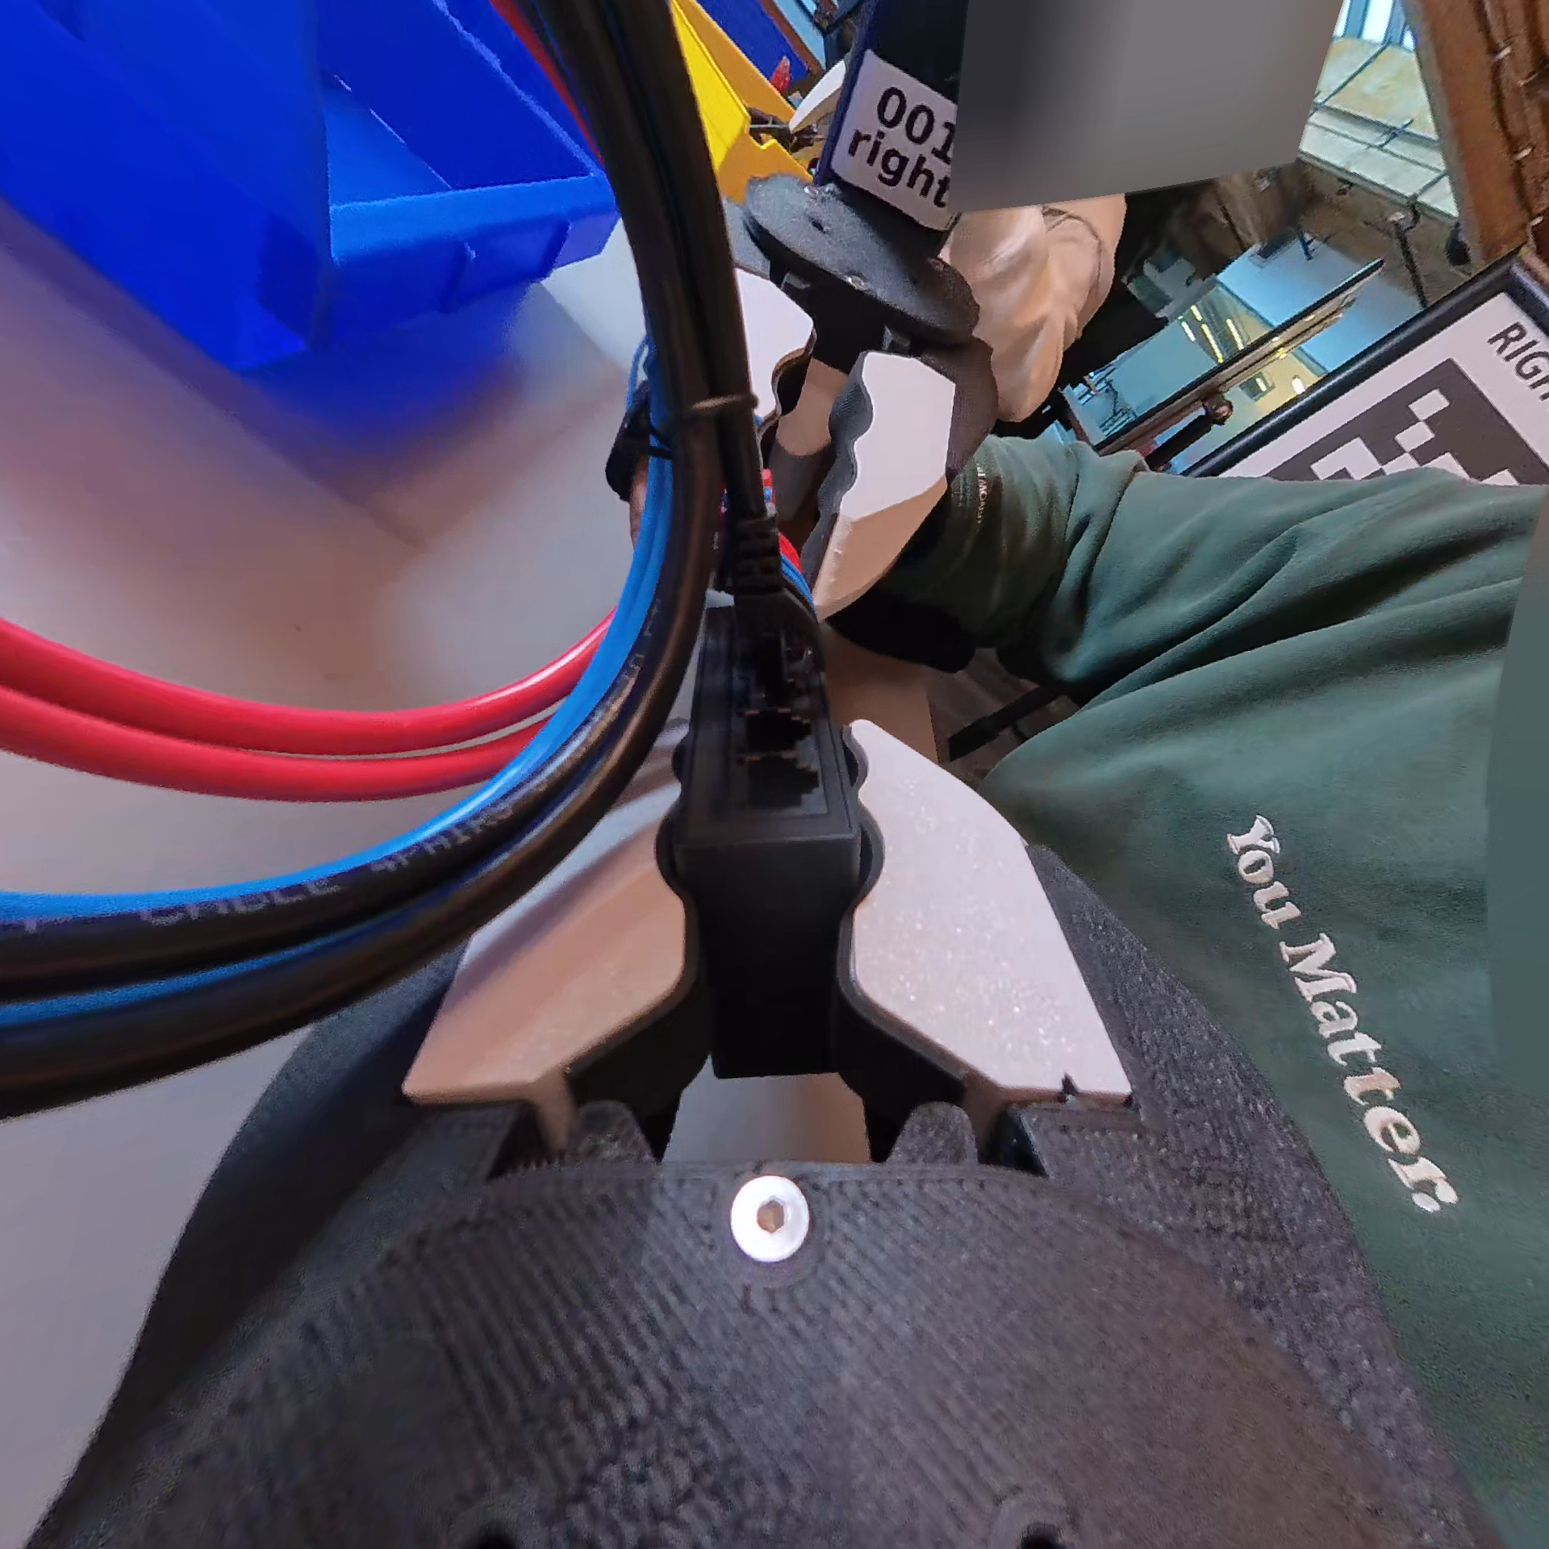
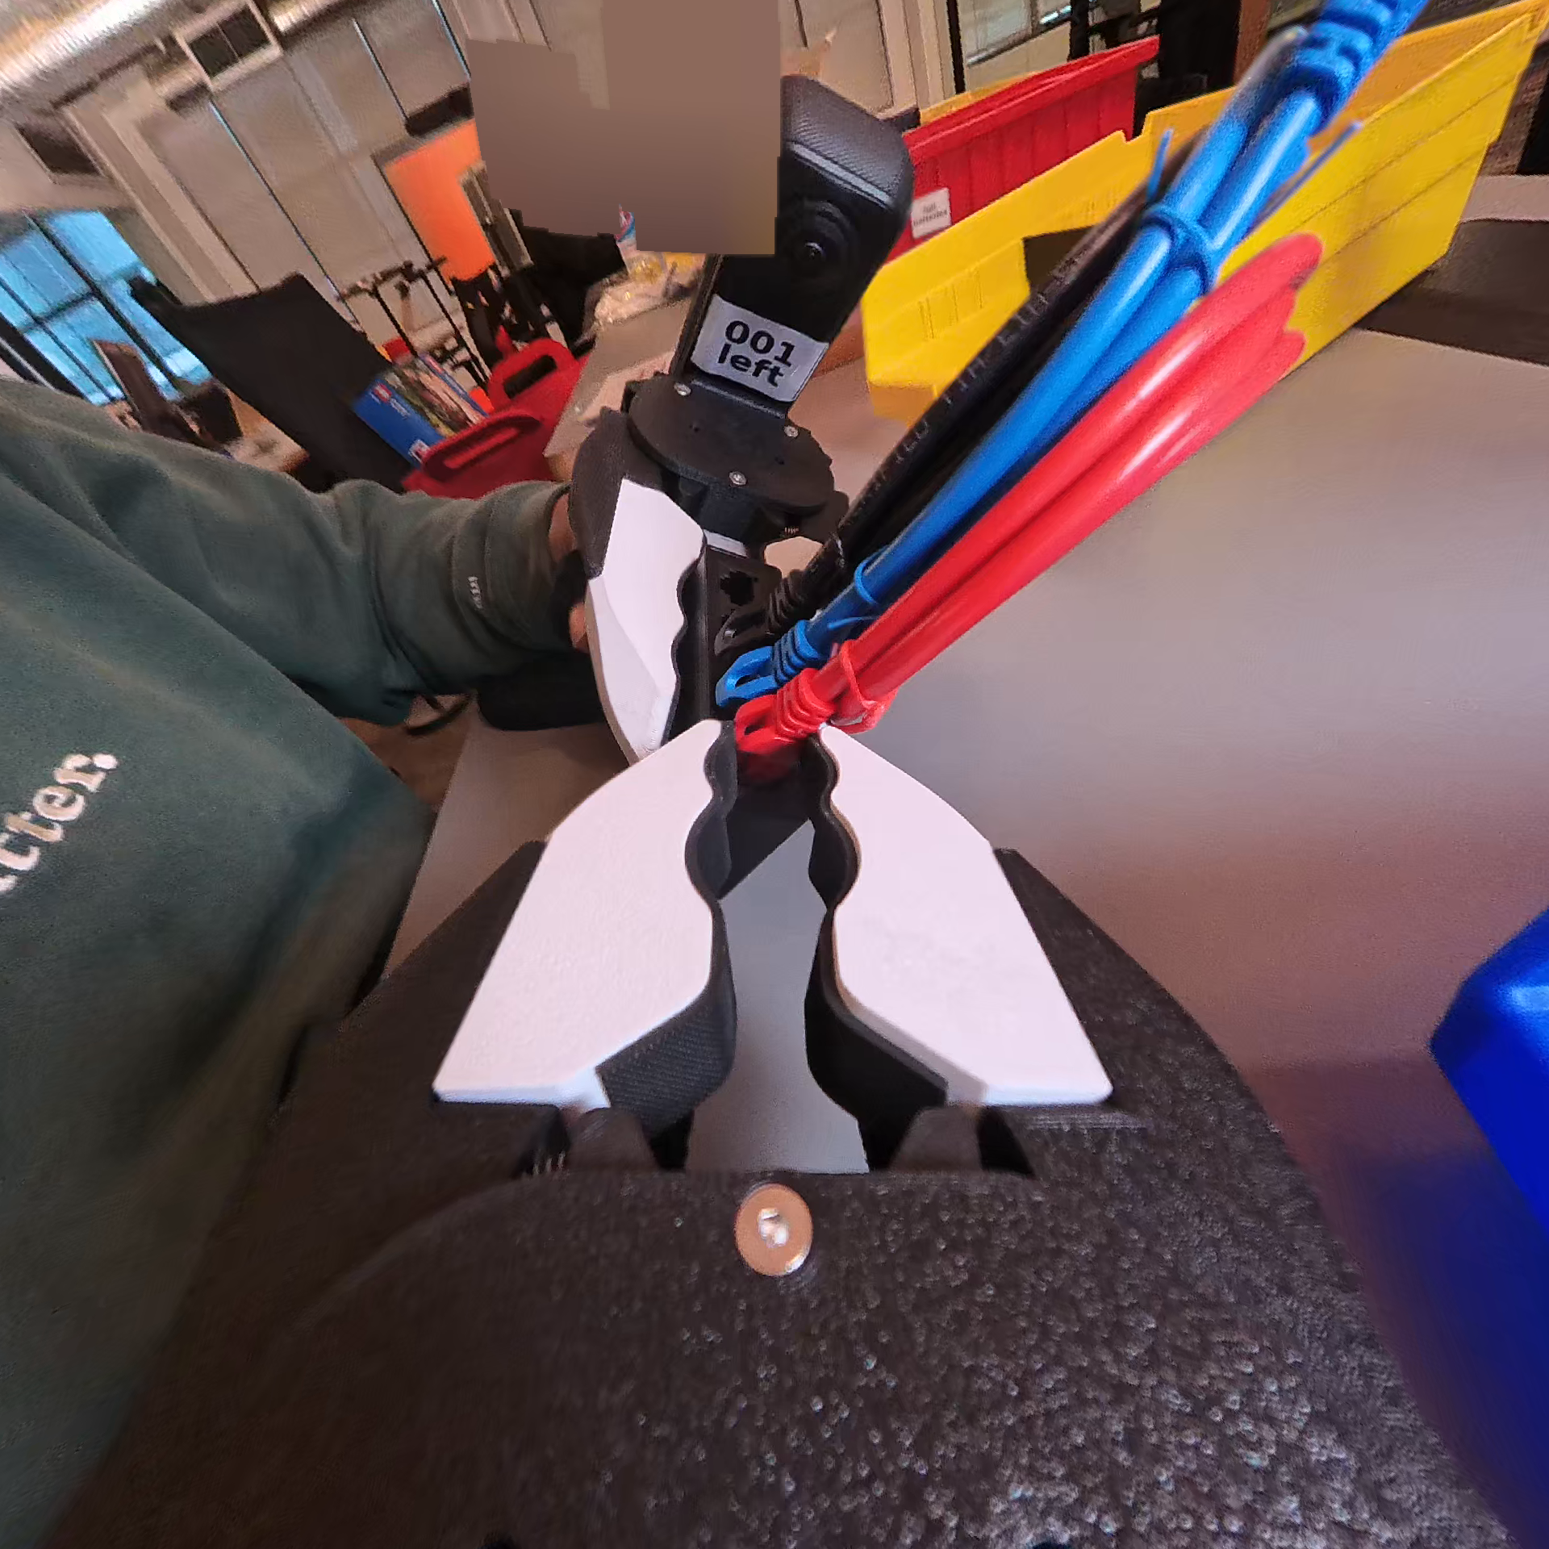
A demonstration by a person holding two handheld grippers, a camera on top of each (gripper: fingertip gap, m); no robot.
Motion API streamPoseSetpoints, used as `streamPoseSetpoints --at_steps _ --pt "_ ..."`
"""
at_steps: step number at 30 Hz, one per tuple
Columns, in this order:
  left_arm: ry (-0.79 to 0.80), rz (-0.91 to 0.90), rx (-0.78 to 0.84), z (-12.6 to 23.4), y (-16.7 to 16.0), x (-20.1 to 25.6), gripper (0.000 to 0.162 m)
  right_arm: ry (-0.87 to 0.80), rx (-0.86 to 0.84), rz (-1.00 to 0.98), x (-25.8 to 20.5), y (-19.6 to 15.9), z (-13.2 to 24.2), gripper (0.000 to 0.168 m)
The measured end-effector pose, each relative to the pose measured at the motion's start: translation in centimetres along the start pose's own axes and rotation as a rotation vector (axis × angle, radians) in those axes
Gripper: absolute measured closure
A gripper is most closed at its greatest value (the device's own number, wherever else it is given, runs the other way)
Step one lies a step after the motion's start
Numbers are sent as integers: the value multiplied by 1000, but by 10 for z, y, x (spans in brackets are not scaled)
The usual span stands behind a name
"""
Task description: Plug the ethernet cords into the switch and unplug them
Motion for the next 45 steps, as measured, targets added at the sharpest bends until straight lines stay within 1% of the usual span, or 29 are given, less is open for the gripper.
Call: streamPoseSetpoints --at_steps 2,4,7,8,9,11,15,17,19,22,24,27,28,29,30,32,33,34,35,36,38,39,40,42,44,45 --pt "24 -30 -5 0 0 0 128 19 8 -21 0 0 1 154" --pt "70 -85 -17 0 0 -1 128 -4 0 26 1 -1 1 154" --pt "139 -195 -26 1 4 0 128 -82 -12 201 -3 4 3 153" --pt "141 -207 -14 1 7 2 133 -99 7 230 -4 9 4 153" --pt "151 -213 -9 2 9 3 133 -114 20 248 -5 12 4 153" --pt "174 -231 -3 3 11 2 133 -115 41 222 -4 14 4 154" --pt "130 -197 28 5 15 7 133 -63 87 121 -6 24 4 154" --pt "138 -214 29 7 16 7 133 -91 63 187 -7 27 4 154" --pt "98 -184 54 8 19 11 133 -71 93 155 -9 33 4 154" --pt "111 -177 57 8 20 10 131 -75 90 157 -7 36 4 154" --pt "135 -199 60 9 20 10 131 -71 93 146 -7 37 3 154" --pt "187 -256 37 8 18 10 131 -73 75 189 -6 34 3 154" --pt "187 -264 33 7 18 11 131 -69 73 215 -7 33 4 154" --pt "201 -267 23 7 17 9 131 -95 50 299 -6 31 3 153" --pt "209 -270 8 6 15 8 131 -134 20 433 -6 28 4 153" --pt "176 -234 7 4 12 12 131 -215 16 607 -10 32 7 152" --pt "85 -214 -17 -1 6 21 131 -375 -2 706 3 38 14 155" --pt "14 -177 -9 -10 3 34 131 -384 -1 704 7 40 20 155" --pt "66 -212 -9 -15 2 34 131 -254 65 560 -3 45 23 155" --pt "129 -278 -19 -14 5 30 131 -201 137 487 -11 54 30 154" --pt "122 -279 -8 -4 11 26 132 -236 176 498 -13 68 43 154" --pt "106 -272 -5 0 10 23 132 -273 183 499 -8 75 51 154" --pt "126 -266 1 5 10 18 133 -302 180 489 -2 82 61 154" --pt "155 -265 24 15 15 11 133 -341 182 419 13 95 83 154" --pt "153 -238 76 24 23 7 133 -386 171 354 30 108 106 154" --pt "156 -224 102 28 26 4 133 -409 142 315 39 111 117 154"
Point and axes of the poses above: each gripper's, where its closed fingertips meet, z back along the fingers, y out of its top, x = y × z across the jaws, the point moved 2 cm from there along z, back along the fingers, and after that the axes turned 2 degrees about -y, right-handed, at the moved point
